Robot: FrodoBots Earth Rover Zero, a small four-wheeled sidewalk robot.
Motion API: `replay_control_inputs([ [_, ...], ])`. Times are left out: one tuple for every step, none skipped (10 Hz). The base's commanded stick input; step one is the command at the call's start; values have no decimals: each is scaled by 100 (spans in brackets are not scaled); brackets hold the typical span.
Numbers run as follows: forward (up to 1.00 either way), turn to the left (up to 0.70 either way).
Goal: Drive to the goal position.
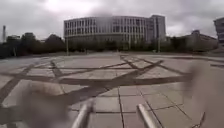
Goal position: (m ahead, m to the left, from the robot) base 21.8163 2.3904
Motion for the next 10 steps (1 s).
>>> replay_control_inputs([
  [100,-20],
  [100,-27],
  [100,0],
  [100,0],
  [100,0],
  [100,0],
  [100,-3],
  [100,-18],
  [100,-27],
  [100,-27],
])
